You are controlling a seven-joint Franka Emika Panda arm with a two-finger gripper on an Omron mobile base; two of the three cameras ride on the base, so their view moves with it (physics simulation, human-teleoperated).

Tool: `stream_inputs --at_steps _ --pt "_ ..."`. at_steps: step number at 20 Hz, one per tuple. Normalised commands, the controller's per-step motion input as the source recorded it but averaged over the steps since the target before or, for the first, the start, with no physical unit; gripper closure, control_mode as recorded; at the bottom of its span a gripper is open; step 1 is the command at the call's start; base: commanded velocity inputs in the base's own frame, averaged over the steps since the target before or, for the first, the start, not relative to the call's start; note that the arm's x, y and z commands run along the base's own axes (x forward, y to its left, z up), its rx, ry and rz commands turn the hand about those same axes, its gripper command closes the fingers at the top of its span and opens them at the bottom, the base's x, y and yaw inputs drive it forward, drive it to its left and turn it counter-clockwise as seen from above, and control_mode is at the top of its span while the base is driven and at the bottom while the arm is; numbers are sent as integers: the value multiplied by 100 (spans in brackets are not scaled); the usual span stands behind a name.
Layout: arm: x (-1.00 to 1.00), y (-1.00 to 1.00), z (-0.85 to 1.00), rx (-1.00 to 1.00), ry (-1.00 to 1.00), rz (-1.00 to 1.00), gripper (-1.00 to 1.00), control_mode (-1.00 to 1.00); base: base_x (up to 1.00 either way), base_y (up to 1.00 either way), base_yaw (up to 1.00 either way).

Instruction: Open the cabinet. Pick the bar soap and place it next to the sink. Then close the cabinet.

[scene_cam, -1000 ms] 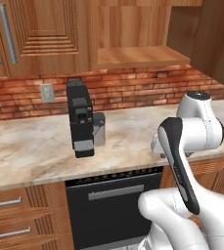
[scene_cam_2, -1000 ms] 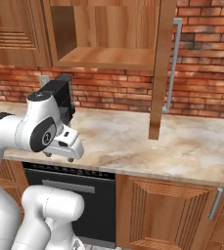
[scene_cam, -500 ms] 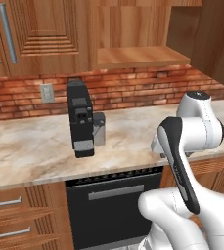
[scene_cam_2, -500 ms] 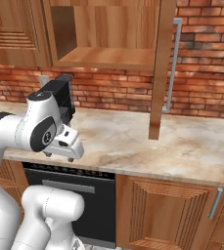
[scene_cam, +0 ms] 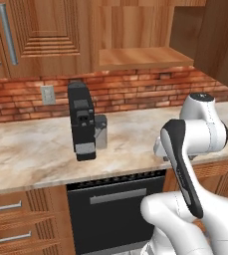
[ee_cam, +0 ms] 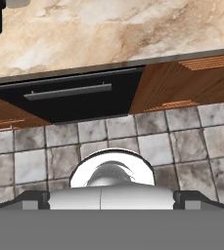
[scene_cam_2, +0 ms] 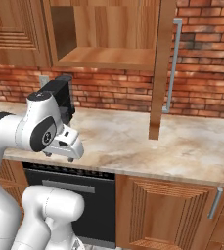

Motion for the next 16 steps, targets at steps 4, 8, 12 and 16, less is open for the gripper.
stream_inputs --at_steps 4,8,12,16 --pt "-8 0 0 0 -1 0 -100 -100 0 0 0" --pt "-46 0 29 0 -1 0 -100 -100 0 0 0" --pt "-22 -5 52 0 2 0 -100 -100 0 0 0" --pt "-23 -6 69 -1 -1 0 -100 -100 0 0 0"
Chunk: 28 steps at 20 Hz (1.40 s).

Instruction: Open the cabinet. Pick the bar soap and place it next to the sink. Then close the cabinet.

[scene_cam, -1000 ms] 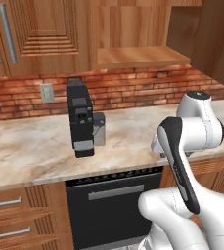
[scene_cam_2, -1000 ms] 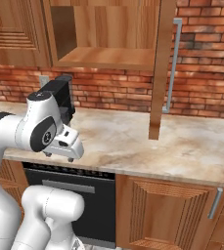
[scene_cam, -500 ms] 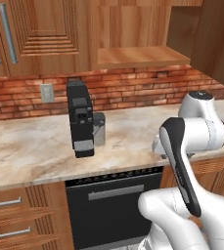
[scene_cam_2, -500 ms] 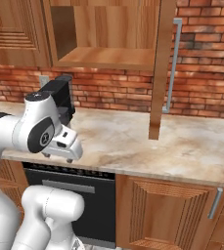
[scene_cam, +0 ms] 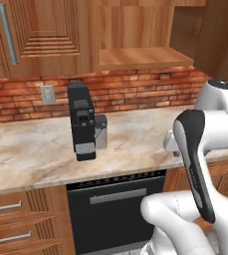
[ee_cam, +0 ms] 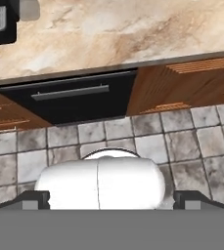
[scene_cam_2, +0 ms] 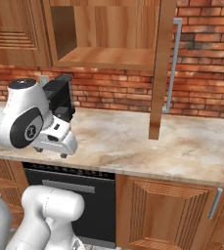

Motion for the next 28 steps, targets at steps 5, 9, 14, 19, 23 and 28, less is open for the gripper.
stream_inputs --at_steps 5,9,14,19,23,28 --pt "1 0 34 -7 -38 0 -100 -100 0 0 0" --pt "0 -2 21 0 -46 0 -100 -100 0 0 0" --pt "0 -14 14 0 -53 1 -100 -100 0 0 0" --pt "-21 -30 74 0 -37 8 -100 -100 0 0 0" --pt "-60 -8 100 0 -11 1 -100 -100 0 0 0" --pt "-89 0 64 0 0 0 -100 -100 0 0 0"
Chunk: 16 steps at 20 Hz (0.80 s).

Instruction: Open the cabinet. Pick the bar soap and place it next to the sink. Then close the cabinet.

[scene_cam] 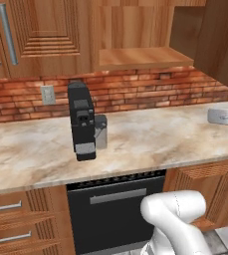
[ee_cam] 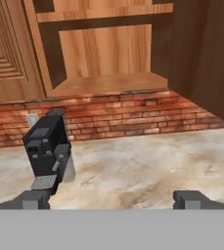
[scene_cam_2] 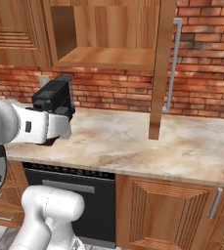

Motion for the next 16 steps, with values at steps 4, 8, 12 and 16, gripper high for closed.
stream_inputs --at_steps 4,8,12,16 --pt "-76 3 10 0 0 -1 -100 -100 0 0 0" --pt "-32 0 0 0 -15 -10 -100 -100 0 0 0" --pt "-8 0 0 -1 -39 -16 -100 -100 0 0 0" --pt "0 0 0 0 -54 -17 -100 -100 0 0 0"
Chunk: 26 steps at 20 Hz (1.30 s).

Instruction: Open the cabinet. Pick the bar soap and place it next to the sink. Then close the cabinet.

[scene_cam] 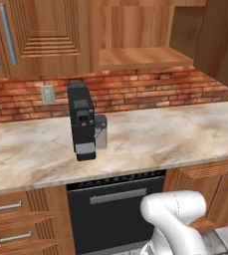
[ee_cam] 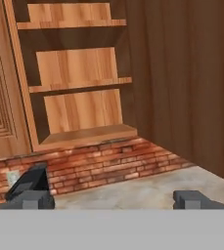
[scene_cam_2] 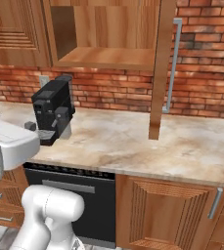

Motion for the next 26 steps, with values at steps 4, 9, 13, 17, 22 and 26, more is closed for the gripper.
stream_inputs --at_steps 4,9,13,17,22,26 --pt "-6 0 25 0 -29 -9 -100 -100 0 0 0" --pt "-16 -3 18 0 -3 0 -100 -100 0 0 0" --pt "-17 -27 0 0 -1 0 -100 -100 0 0 0" --pt "-39 -23 0 0 -5 0 -100 -100 0 0 0" --pt "-25 -31 0 0 -1 0 -100 -100 0 0 0" --pt "-35 -23 0 0 -3 0 -100 -100 0 0 0"
